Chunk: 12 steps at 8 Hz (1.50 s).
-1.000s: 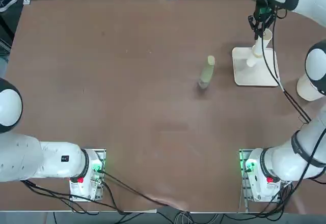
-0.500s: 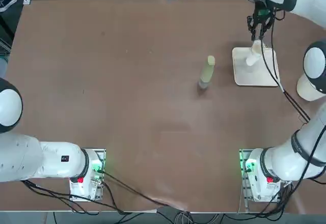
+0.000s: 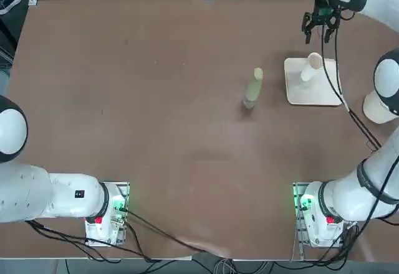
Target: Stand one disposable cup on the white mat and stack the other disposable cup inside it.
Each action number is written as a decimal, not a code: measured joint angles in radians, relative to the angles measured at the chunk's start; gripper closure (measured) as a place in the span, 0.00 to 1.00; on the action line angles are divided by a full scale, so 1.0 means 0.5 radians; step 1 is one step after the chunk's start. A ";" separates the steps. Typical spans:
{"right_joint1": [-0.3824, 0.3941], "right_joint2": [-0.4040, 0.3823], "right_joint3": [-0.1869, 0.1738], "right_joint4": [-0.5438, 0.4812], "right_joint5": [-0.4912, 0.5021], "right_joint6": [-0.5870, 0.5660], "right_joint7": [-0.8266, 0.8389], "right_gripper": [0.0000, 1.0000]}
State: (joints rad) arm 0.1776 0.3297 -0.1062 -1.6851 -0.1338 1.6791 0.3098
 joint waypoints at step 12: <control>-0.153 -0.836 -0.099 0.102 0.209 -0.283 -0.570 0.00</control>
State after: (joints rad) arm 0.1009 -0.0881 -0.1558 -1.6342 -0.0291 1.5378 0.0249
